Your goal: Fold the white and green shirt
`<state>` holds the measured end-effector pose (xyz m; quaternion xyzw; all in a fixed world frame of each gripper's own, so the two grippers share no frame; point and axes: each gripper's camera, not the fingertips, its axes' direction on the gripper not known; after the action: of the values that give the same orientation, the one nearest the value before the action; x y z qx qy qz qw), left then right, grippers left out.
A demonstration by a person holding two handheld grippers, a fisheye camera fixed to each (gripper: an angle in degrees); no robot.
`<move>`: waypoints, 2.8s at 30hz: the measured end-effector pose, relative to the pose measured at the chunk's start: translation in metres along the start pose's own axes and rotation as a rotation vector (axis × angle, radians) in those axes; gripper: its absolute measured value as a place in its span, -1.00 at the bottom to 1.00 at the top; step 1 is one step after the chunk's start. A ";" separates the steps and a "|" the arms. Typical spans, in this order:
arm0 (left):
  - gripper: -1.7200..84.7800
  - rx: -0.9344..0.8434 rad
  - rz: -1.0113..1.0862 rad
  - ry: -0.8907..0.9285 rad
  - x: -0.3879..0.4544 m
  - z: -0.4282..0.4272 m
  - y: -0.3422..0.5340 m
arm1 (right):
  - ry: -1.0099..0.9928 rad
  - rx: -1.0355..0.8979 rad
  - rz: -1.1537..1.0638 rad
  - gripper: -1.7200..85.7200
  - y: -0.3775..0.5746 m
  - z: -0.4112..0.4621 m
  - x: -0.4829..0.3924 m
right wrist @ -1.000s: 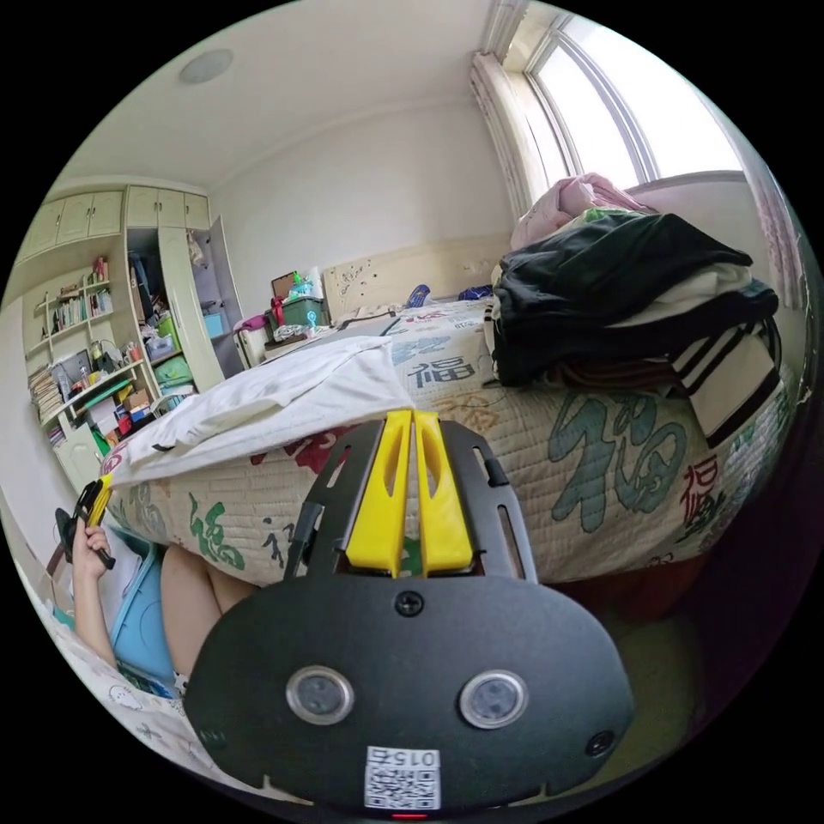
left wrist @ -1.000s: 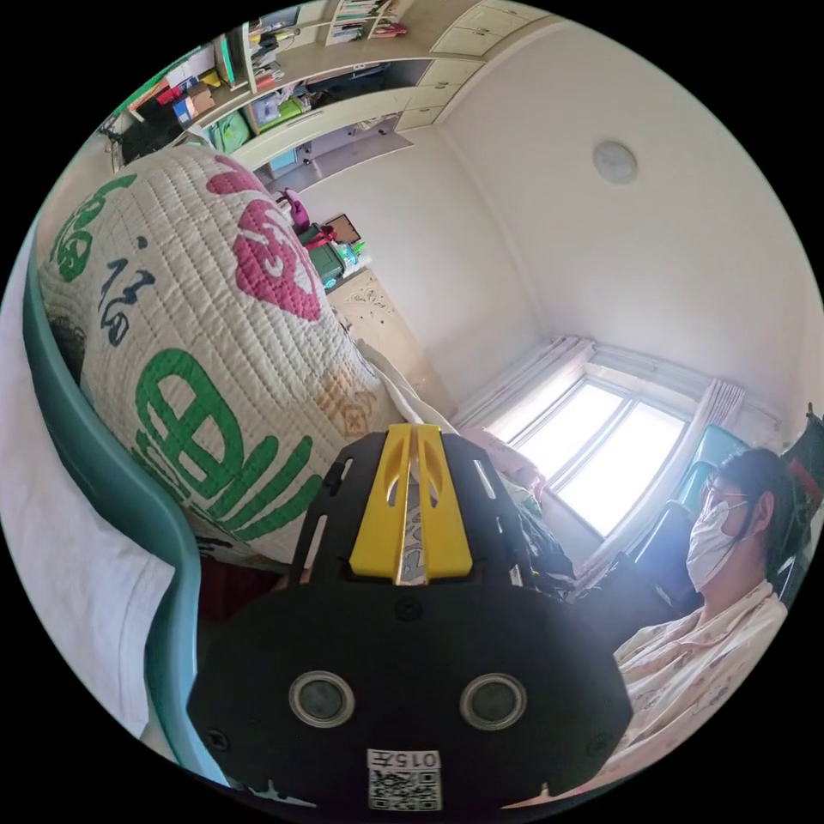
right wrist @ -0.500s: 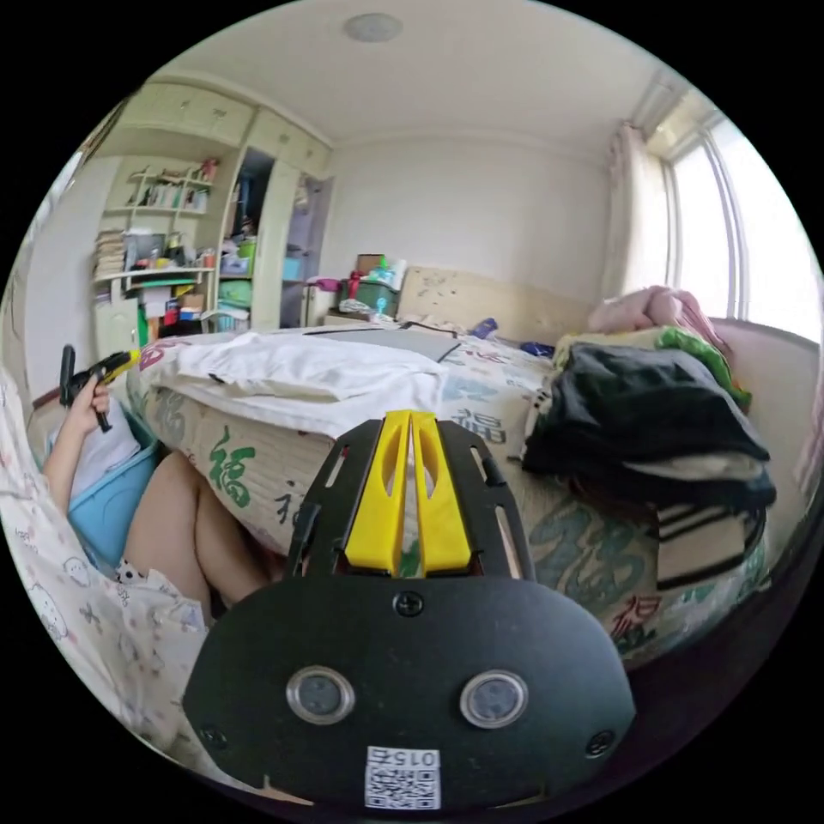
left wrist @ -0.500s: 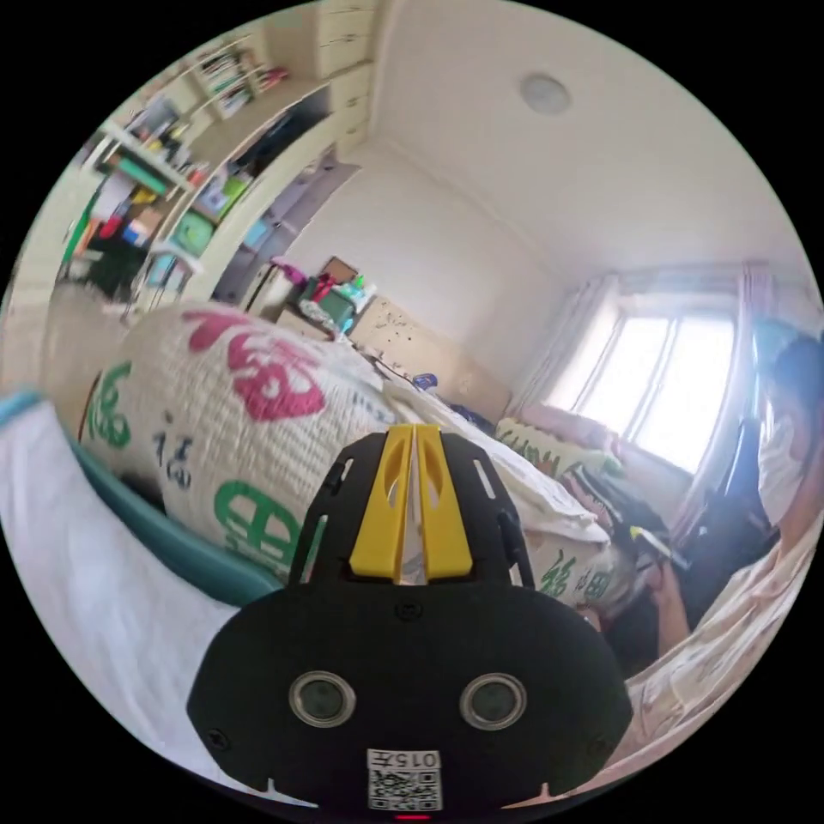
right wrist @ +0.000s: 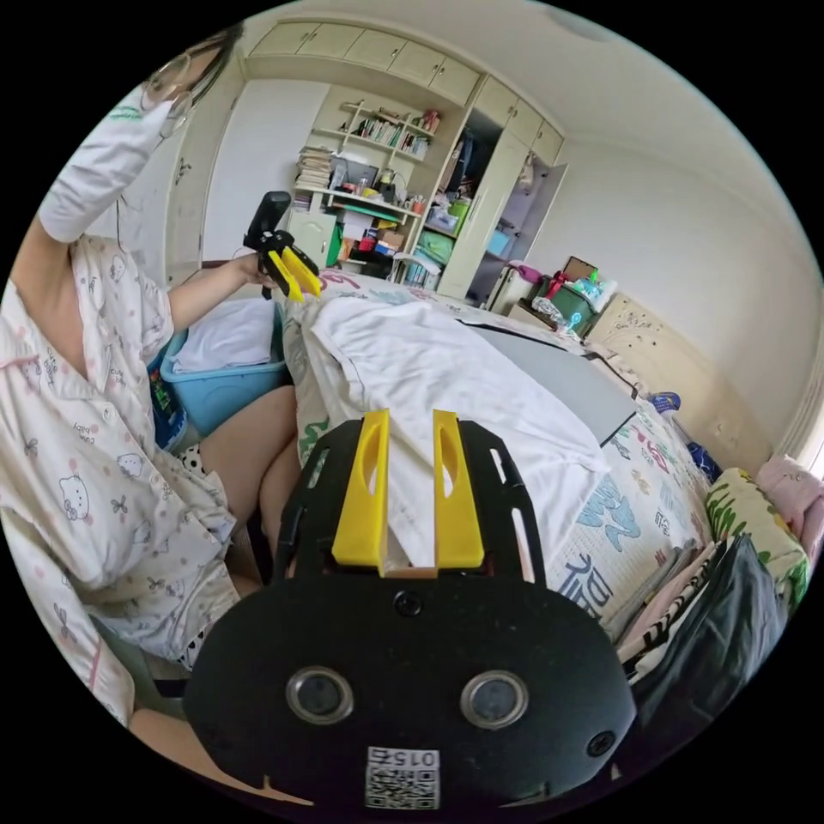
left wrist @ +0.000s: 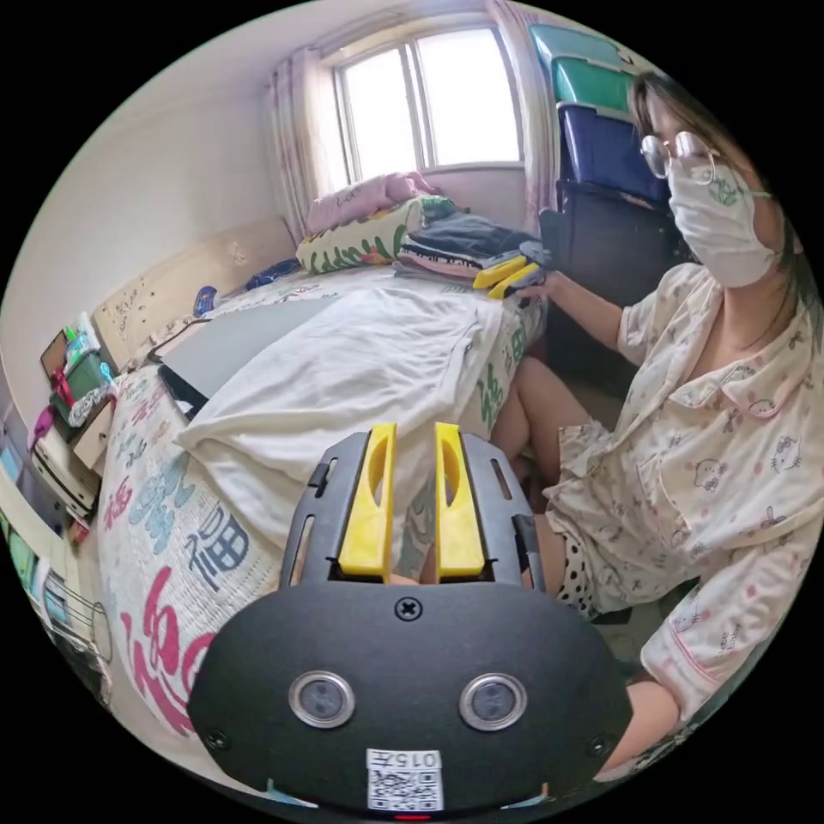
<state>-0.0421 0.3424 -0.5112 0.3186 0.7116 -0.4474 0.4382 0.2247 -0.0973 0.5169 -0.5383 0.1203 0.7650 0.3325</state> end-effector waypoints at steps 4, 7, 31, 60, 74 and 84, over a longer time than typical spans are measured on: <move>-0.82 -0.090 0.002 -0.013 -0.007 0.049 0.003 | -0.047 -0.083 -0.025 -0.74 -0.007 0.048 -0.003; -0.88 -0.076 -0.011 0.034 -0.011 0.069 0.011 | -0.032 -0.190 -0.116 -0.76 -0.013 0.083 -0.013; -0.82 0.638 -0.650 -0.216 -0.252 0.111 -0.166 | 0.294 0.233 0.723 -0.82 -0.328 0.178 0.341; -0.72 0.095 0.031 0.326 -0.049 0.312 -0.084 | -0.336 -0.336 0.435 -0.95 -0.150 0.244 0.318; -0.58 0.057 -0.090 0.009 0.007 0.256 -0.080 | -0.642 0.171 0.963 -0.95 -0.122 0.178 0.369; -0.60 0.189 -0.303 -0.088 0.038 0.200 -0.011 | -0.687 0.067 0.566 -0.91 -0.188 0.206 0.248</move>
<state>0.0002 0.1569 -0.5853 0.2279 0.6864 -0.5865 0.3647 0.1425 0.2493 0.4064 -0.1875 0.1701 0.9560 0.1480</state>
